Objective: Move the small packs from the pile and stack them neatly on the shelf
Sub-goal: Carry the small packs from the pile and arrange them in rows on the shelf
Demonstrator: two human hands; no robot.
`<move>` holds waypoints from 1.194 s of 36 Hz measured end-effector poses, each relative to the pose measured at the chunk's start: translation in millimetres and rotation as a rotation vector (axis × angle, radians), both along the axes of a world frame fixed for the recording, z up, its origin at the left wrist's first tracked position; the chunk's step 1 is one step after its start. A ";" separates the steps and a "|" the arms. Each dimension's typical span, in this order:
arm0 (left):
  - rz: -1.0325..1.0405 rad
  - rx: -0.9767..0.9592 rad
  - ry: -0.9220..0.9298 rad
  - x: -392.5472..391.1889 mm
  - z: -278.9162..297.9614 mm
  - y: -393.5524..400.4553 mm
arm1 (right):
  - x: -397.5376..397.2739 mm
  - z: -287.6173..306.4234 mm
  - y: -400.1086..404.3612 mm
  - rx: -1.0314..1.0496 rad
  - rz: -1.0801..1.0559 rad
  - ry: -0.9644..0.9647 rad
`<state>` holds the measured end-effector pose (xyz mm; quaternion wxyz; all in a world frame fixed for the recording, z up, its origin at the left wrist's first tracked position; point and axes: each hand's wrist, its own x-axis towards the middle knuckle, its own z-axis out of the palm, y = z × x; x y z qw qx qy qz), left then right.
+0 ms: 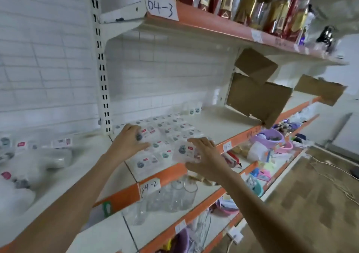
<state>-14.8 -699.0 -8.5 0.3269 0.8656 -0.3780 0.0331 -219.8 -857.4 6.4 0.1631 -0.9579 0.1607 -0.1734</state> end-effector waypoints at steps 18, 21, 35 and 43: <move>0.271 0.704 -0.621 139.6 -7.0 -42.8 | 199.6 4.3 -102.5 0.027 0.240 0.169; 0.313 0.845 -0.624 142.2 -10.7 -36.2 | 227.6 3.3 -105.3 0.060 0.298 0.196; 0.440 0.898 -0.496 126.9 -4.1 -47.8 | 301.3 -28.8 -85.4 0.194 0.439 0.201; 0.537 0.809 -0.432 123.0 -18.0 -53.0 | 305.4 -36.0 -89.8 -0.005 0.525 0.112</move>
